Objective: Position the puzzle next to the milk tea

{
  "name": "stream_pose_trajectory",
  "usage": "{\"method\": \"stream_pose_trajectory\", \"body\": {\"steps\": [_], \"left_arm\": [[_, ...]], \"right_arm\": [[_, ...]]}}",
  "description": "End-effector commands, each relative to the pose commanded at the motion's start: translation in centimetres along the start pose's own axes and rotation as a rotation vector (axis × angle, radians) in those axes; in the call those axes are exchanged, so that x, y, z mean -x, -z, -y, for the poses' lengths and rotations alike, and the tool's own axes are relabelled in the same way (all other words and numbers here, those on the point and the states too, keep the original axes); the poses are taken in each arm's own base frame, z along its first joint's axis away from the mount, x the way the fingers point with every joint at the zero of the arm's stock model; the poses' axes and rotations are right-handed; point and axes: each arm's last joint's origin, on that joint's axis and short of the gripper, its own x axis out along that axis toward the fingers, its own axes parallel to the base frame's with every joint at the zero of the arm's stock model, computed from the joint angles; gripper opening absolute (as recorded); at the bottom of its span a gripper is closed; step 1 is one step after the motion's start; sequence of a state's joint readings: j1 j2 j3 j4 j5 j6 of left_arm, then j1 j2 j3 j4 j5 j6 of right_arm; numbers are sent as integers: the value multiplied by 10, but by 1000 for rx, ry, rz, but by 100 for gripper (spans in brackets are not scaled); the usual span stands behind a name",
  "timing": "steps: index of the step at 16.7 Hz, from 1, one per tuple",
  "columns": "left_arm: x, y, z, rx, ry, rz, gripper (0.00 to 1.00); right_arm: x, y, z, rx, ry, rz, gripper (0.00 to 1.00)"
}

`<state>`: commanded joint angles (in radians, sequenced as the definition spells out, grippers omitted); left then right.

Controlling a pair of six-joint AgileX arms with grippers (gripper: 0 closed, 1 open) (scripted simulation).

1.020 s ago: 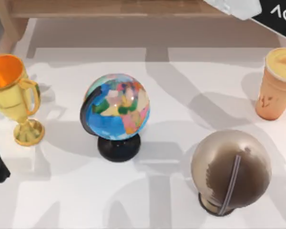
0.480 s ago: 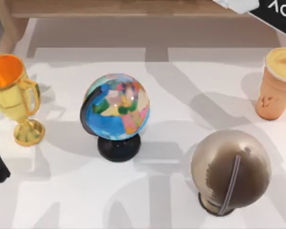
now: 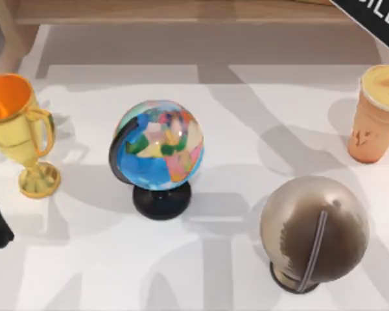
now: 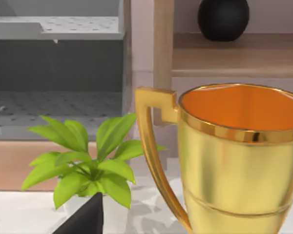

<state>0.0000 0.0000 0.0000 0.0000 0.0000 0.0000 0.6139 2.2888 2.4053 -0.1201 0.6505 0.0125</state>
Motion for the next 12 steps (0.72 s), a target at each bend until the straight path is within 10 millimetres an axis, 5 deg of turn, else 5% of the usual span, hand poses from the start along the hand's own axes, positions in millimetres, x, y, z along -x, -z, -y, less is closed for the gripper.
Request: {"method": "stream_pose_trajectory", "body": {"steps": [8, 12], "left_arm": [[0, 0, 0, 0, 0, 0, 100], [0, 0, 0, 0, 0, 0, 100]], "right_arm": [[-13, 9, -3, 1, 0, -4, 100], [-13, 9, -3, 1, 0, -4, 70]]}}
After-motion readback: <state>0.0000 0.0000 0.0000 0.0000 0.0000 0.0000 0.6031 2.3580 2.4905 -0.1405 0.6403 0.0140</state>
